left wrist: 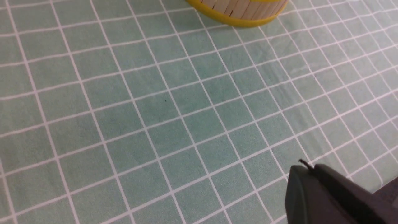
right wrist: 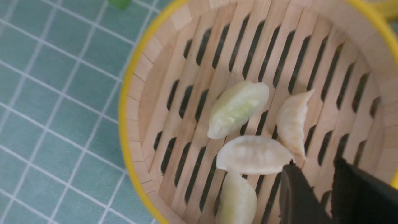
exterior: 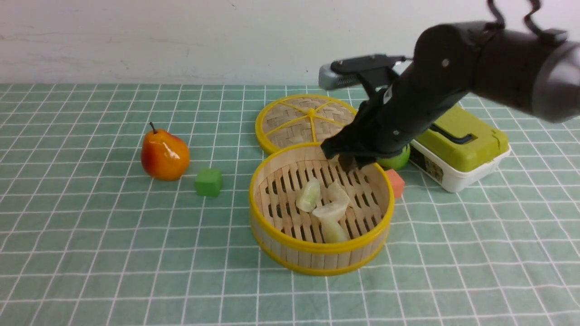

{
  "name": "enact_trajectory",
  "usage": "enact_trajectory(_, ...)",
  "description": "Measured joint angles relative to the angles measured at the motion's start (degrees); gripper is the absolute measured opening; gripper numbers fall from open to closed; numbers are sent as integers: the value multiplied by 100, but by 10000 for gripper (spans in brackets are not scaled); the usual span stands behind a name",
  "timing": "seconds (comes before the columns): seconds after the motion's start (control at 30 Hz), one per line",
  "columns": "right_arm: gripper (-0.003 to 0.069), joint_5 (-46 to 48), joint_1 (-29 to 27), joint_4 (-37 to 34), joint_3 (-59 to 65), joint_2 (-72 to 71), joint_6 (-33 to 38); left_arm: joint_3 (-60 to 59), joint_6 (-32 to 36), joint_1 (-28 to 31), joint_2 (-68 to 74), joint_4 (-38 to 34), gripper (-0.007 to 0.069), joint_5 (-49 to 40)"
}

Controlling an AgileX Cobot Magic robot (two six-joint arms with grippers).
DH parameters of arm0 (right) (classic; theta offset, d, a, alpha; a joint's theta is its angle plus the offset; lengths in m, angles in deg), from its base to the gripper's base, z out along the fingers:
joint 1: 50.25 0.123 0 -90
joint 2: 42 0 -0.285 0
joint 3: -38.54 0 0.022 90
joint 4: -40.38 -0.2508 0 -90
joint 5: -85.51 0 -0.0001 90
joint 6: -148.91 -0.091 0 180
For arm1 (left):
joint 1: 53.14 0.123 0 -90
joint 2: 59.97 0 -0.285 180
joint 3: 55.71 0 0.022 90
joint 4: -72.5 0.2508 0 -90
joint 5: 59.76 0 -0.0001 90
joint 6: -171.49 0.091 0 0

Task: Put the dumplings into the steamer on the table with the blue tablecloth.

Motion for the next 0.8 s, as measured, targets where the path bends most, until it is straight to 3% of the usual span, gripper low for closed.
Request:
enact_trajectory(0.17, 137, -479, 0, 77, 811, -1218, 0, -419, -242, 0, -386, 254, 17, 366)
enact_trajectory(0.33, -9, -1462, 0, 103, 2570, -2960, 0, -901, -534, 0, -507, 269, 19, 961)
enact_trajectory(0.57, -20, -1857, 0, 116, 4179, -5260, 0, -924, -578, 0, -507, 247, 24, 1126)
enact_trajectory(0.8, -20, -1957, 0, 143, 4922, -6801, 0, -924, -578, 0, -507, 247, 34, 1137)
